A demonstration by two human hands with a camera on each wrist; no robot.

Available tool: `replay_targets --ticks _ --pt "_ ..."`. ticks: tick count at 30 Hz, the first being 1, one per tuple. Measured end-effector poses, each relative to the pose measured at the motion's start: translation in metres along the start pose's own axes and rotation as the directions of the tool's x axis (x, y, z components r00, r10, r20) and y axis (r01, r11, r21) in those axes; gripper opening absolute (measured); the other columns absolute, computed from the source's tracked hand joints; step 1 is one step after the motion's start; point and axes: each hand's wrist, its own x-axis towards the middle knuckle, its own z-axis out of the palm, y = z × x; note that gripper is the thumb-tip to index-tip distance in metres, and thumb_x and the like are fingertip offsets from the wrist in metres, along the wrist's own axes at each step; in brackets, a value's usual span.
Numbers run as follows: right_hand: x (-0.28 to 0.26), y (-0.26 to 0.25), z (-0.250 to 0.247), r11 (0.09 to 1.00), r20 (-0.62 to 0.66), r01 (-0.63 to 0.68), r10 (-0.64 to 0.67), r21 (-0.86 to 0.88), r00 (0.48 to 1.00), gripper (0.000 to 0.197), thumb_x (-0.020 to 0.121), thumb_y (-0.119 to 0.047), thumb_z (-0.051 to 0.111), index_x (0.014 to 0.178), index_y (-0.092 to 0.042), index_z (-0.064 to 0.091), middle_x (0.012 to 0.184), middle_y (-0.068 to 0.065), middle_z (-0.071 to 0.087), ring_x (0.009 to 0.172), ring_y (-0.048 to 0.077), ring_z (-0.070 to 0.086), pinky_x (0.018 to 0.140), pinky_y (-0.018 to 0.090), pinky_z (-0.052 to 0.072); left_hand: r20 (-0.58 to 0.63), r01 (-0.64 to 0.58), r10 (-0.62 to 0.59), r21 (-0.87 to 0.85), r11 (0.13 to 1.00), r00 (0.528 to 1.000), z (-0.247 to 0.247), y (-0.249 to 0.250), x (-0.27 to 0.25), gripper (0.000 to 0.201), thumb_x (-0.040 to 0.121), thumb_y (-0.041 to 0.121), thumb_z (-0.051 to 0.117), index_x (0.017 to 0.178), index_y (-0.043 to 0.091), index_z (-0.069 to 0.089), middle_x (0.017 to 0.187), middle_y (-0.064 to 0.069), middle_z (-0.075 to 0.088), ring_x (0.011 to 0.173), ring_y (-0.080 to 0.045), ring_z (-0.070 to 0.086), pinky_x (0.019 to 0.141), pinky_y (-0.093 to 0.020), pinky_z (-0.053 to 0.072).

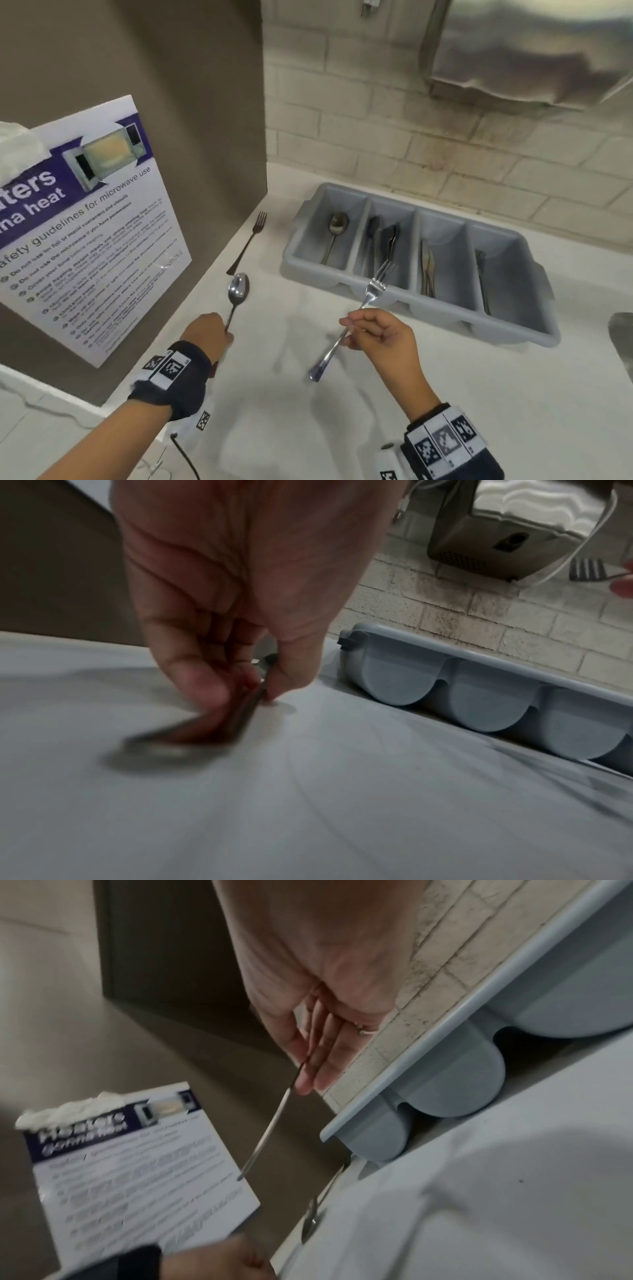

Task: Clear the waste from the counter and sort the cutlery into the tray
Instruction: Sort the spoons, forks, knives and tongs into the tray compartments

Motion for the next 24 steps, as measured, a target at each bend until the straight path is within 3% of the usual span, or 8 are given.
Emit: replay_targets --ticks 5,8,10,13,16,19,22,24 --pt "0.013 -0.024 -0.025 0.995 -0.200 0.079 -0.067 0.053 0.977 0.027 0.084 0.015 0.049 0.085 -0.009 0.062 0.063 0.000 0.066 0.055 0.010 0.065 0.057 0.022 0.059 -0.017 -0.047 0.046 -0.078 0.996 0.999 0.005 -0.002 0.004 0.023 0.091 0.015 0.050 0.102 -0.005 0.053 0.094 -0.021 0.067 0.088 -0.035 0.065 0.068 -0.032 0.045" --pt "0.033 -0.040 -0.061 0.993 -0.290 0.109 -0.118 -0.045 0.950 0.030 0.091 0.009 0.039 0.095 -0.017 0.054 0.073 0.001 0.054 0.040 0.007 0.056 0.041 0.020 0.052 -0.024 -0.170 0.168 -0.200 0.965 0.985 0.006 -0.001 -0.005 0.015 0.094 0.009 0.043 0.100 -0.005 0.045 0.074 -0.015 0.060 0.066 -0.028 0.060 0.057 -0.031 0.041" --pt "0.056 -0.046 -0.094 0.978 -0.392 0.069 -0.143 -0.197 0.909 0.032 0.092 0.006 0.036 0.101 -0.020 0.050 0.077 0.000 0.052 0.037 0.003 0.048 0.035 0.017 0.042 -0.038 -0.272 0.270 -0.221 0.937 0.962 0.007 0.003 -0.019 0.009 0.097 0.011 0.040 0.099 0.003 0.043 0.070 -0.015 0.059 0.060 -0.027 0.057 0.056 -0.032 0.044" --pt "0.099 -0.050 -0.149 0.863 -0.505 -0.102 -0.190 -0.494 0.842 0.025 0.090 -0.002 0.040 0.109 -0.009 0.055 0.086 0.009 0.055 0.060 0.016 0.054 0.051 0.021 0.040 -0.007 -0.400 0.407 -0.208 0.893 0.913 0.006 0.017 -0.043 0.004 0.098 0.016 0.037 0.097 0.013 0.040 0.075 -0.022 0.066 0.068 -0.034 0.064 0.067 -0.046 0.053" --pt "0.131 -0.046 -0.189 0.619 -0.467 -0.337 -0.054 -0.709 0.883 0.029 0.095 -0.014 0.041 0.109 0.004 0.059 0.099 0.024 0.063 0.095 0.038 0.061 0.077 0.037 0.048 0.032 -0.467 0.488 -0.237 0.852 0.873 0.006 0.039 -0.059 0.004 0.098 0.016 0.038 0.095 0.015 0.040 0.072 -0.014 0.062 0.070 -0.031 0.064 0.072 -0.045 0.053" --pt "0.147 -0.024 -0.215 0.408 -0.417 -0.435 0.138 -0.803 0.898 0.030 0.093 -0.013 0.044 0.110 0.007 0.059 0.115 0.027 0.063 0.107 0.039 0.058 0.090 0.038 0.046 0.033 -0.532 0.562 -0.283 0.798 0.826 0.009 0.062 -0.066 0.013 0.098 0.015 0.038 0.087 0.023 0.039 0.060 0.002 0.048 0.055 -0.018 0.050 0.061 -0.036 0.047" --pt "0.148 -0.007 -0.227 0.340 -0.345 -0.415 0.247 -0.844 0.905 0.029 0.087 -0.003 0.047 0.112 0.003 0.060 0.114 0.020 0.065 0.106 0.035 0.061 0.091 0.036 0.047 0.024 -0.602 0.642 -0.325 0.730 0.766 0.006 0.091 -0.076 0.021 0.098 0.016 0.037 0.081 0.029 0.037 0.053 0.003 0.042 0.048 -0.009 0.040 0.053 -0.020 0.034" --pt "0.137 -0.011 -0.226 0.353 -0.312 -0.385 0.246 -0.853 0.917 0.034 0.087 -0.001 0.046 0.118 -0.001 0.059 0.119 0.021 0.063 0.110 0.034 0.059 0.095 0.036 0.045 0.026 -0.639 0.696 -0.373 0.673 0.718 0.001 0.117 -0.086 0.018 0.098 0.016 0.037 0.087 0.031 0.040 0.056 0.005 0.044 0.049 -0.007 0.039 0.049 -0.015 0.031"
